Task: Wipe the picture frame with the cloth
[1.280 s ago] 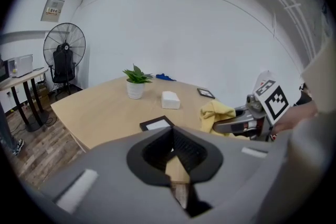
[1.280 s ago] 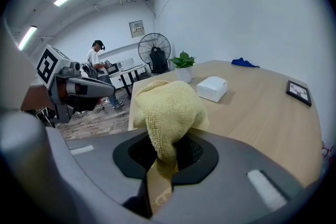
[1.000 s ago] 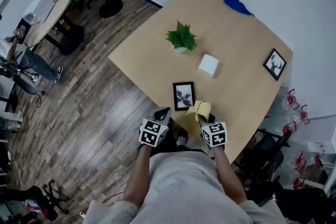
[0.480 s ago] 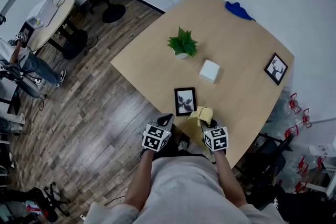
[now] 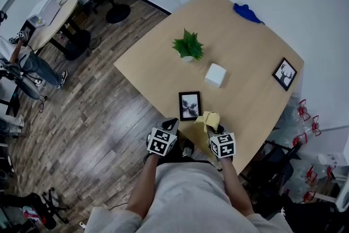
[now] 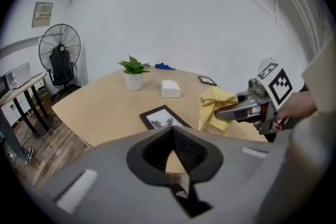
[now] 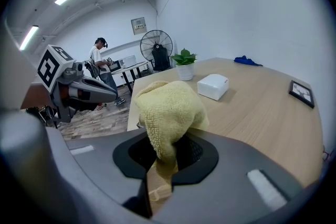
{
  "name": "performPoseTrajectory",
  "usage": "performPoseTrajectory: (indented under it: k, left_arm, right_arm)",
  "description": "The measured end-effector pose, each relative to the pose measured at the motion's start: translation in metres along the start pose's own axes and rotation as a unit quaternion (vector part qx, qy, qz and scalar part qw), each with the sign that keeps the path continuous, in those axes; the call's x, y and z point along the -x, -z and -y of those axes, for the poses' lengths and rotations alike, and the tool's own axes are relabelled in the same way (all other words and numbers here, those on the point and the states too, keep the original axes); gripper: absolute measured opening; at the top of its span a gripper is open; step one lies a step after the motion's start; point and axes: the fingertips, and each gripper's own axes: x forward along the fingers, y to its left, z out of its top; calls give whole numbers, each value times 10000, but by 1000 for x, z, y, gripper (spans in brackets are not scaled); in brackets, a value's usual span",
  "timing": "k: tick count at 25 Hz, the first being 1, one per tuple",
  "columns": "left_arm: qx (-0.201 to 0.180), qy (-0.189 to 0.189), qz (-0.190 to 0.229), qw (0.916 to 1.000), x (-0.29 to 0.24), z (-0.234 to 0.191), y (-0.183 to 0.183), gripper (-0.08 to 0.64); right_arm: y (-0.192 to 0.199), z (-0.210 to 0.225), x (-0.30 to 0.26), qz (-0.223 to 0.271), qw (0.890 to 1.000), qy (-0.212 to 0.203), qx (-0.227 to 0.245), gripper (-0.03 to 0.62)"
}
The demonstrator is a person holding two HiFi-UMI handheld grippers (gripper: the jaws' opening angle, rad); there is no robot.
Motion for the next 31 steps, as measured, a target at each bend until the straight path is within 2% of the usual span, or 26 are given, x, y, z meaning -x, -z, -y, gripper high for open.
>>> performPoseTrajectory:
  k: [6,31]
  left_arm:
    - [107,35,31,9999,-4,5,1,52]
    - [139,89,87,9998,-2,4,1,52]
  right_arm:
    - [4,3,4,-50,10000,11,67,54]
    - [3,-2,0,-6,10000,-4,89,54]
